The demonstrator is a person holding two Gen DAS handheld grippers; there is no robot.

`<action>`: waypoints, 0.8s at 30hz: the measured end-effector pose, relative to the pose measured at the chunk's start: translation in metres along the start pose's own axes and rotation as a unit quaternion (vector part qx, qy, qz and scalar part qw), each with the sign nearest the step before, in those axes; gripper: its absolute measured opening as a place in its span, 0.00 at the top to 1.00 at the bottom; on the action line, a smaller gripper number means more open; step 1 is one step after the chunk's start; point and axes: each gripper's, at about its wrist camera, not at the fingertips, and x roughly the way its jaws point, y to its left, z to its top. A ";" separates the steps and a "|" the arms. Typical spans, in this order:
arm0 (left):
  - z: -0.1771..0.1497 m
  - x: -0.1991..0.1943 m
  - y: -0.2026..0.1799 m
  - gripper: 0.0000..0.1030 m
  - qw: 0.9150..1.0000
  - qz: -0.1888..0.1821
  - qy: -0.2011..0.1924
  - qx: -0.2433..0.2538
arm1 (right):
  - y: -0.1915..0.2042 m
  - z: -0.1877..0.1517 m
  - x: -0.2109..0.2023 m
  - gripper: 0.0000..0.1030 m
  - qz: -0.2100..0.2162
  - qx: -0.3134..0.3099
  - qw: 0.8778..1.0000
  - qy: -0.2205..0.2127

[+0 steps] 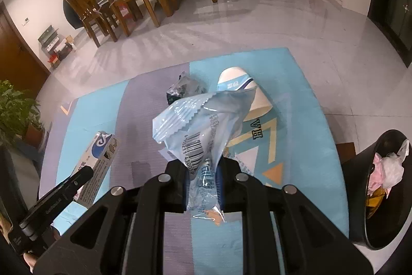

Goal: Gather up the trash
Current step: 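Carry the medicine box and clear wrapper over the black bin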

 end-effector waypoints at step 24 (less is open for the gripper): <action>0.006 -0.045 -0.107 0.65 0.990 -0.078 -0.086 0.081 | -0.144 0.015 -0.100 0.83 -0.129 0.161 0.968 -0.144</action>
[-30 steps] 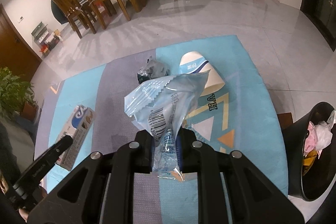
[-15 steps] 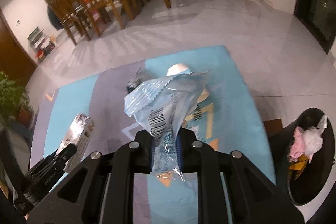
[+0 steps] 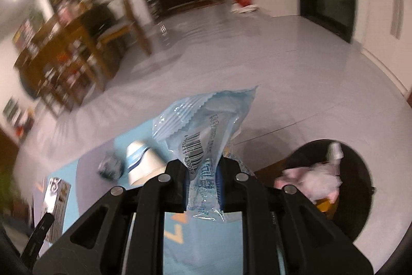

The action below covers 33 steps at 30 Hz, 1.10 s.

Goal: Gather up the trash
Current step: 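Carry the medicine box and clear wrapper over the black bin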

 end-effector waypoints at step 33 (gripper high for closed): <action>-0.086 0.182 -0.265 0.66 0.939 -0.184 0.267 0.114 | -0.174 -0.009 0.022 0.82 -0.096 0.183 0.977 0.050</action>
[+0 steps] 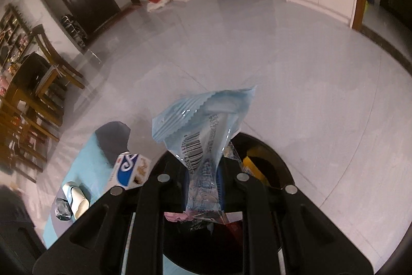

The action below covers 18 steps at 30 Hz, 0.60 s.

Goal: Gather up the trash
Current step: 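Carry the medicine box and clear wrapper over the black bin, then open both tools to drop the box and wrapper into the bin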

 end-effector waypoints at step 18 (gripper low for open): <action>-0.011 0.061 -0.025 0.69 0.997 0.023 0.059 0.036 | -0.019 -0.004 0.052 0.80 0.007 0.062 0.994 0.088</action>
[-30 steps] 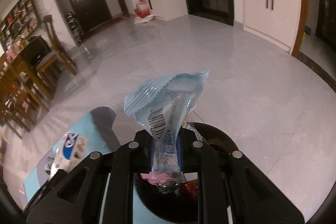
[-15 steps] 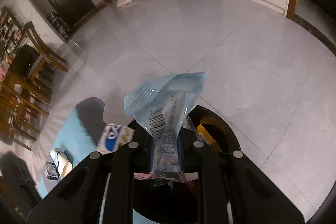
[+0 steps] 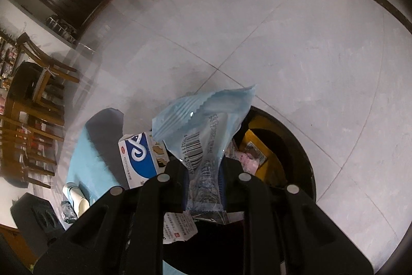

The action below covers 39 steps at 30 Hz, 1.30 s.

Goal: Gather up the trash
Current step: 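Open both tools to drop the box and wrapper into the bin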

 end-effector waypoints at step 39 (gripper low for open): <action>0.004 0.038 0.000 0.70 0.999 0.008 0.051 -0.009 | -0.028 -0.003 0.043 0.67 -0.052 0.030 0.995 0.074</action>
